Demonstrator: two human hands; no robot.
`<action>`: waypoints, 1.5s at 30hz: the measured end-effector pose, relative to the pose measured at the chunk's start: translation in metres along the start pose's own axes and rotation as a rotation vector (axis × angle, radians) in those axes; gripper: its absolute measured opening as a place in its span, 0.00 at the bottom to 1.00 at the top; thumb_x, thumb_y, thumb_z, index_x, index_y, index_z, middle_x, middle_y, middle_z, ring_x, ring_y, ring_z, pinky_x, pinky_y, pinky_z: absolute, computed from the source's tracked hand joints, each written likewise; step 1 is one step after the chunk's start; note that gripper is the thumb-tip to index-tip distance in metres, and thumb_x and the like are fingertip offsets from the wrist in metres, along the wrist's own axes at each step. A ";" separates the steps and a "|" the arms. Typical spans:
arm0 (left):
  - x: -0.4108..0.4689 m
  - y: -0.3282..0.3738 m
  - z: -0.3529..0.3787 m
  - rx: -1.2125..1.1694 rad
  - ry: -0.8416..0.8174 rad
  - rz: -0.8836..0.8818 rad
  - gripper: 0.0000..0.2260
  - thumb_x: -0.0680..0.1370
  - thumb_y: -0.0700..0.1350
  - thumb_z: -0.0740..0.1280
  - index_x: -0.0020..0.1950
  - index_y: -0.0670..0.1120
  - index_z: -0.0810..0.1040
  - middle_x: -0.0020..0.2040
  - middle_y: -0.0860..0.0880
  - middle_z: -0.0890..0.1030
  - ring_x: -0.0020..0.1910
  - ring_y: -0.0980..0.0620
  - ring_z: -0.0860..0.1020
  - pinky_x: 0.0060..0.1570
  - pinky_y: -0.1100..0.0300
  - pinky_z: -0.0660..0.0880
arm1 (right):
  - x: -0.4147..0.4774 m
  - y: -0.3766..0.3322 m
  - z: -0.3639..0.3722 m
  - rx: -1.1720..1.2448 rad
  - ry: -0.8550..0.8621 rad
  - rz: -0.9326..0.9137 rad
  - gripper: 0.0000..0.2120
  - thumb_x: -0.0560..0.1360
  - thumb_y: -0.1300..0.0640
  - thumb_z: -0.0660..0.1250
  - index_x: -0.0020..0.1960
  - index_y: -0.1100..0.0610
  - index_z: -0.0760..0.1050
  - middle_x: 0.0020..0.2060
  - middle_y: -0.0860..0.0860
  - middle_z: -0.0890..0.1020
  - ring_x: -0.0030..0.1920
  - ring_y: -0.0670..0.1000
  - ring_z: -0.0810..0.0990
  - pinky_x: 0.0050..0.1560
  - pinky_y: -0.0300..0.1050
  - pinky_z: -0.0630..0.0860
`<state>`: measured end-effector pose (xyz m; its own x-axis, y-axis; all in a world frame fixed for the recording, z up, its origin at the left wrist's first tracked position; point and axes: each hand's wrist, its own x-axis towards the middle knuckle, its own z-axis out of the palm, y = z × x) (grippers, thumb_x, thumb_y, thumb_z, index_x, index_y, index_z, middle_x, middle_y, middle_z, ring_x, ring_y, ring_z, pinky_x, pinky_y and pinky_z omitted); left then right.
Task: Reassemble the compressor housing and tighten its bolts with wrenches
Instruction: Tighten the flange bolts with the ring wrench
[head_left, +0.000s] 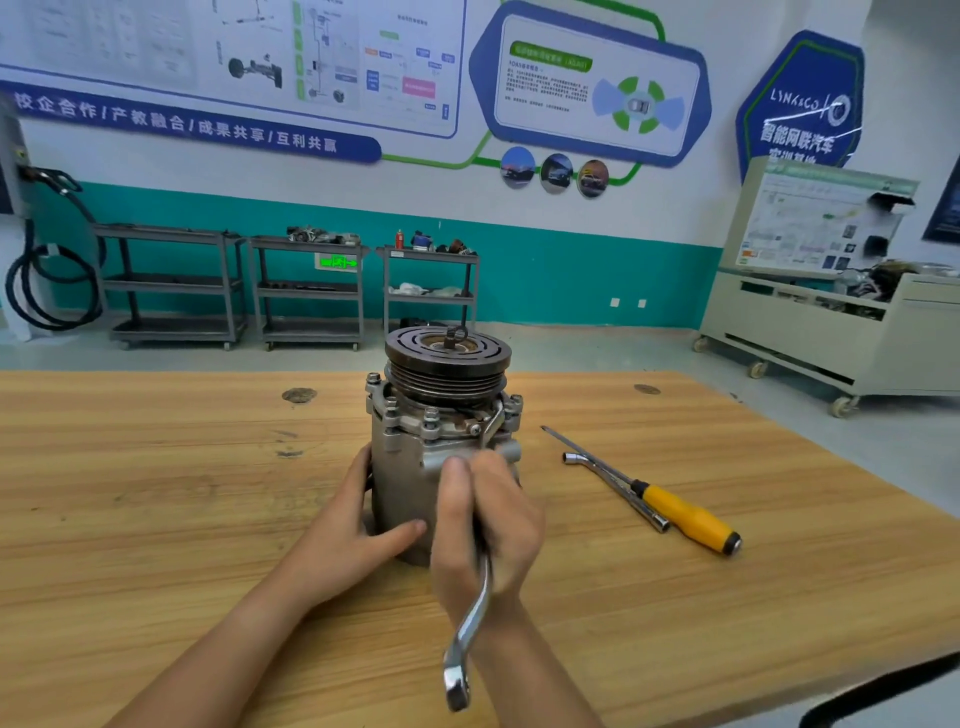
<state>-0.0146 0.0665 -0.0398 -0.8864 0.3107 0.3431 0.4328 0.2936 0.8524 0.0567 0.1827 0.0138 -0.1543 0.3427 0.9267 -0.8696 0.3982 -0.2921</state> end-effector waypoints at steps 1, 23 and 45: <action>0.000 0.000 0.000 0.018 0.004 0.001 0.41 0.68 0.45 0.76 0.75 0.52 0.56 0.69 0.55 0.70 0.67 0.59 0.68 0.67 0.51 0.67 | 0.001 -0.001 0.002 0.007 -0.002 -0.001 0.26 0.81 0.54 0.57 0.25 0.60 0.64 0.23 0.49 0.66 0.25 0.45 0.63 0.31 0.34 0.62; 0.003 -0.007 -0.006 0.106 -0.021 -0.007 0.40 0.70 0.50 0.74 0.73 0.61 0.51 0.68 0.64 0.65 0.67 0.64 0.64 0.68 0.58 0.64 | 0.142 0.093 -0.031 0.819 0.559 1.314 0.27 0.77 0.34 0.48 0.31 0.55 0.56 0.16 0.47 0.57 0.14 0.46 0.54 0.14 0.34 0.50; 0.003 -0.007 -0.007 0.109 -0.022 -0.013 0.38 0.70 0.52 0.73 0.70 0.65 0.51 0.67 0.64 0.67 0.67 0.64 0.65 0.66 0.55 0.68 | 0.146 0.118 0.000 0.721 0.154 1.590 0.23 0.82 0.54 0.55 0.29 0.54 0.56 0.15 0.47 0.58 0.12 0.44 0.56 0.12 0.34 0.52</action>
<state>-0.0210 0.0587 -0.0416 -0.8887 0.3256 0.3229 0.4379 0.3935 0.8083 -0.0690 0.2794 0.1143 -0.9821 0.0776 -0.1715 0.0462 -0.7837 -0.6194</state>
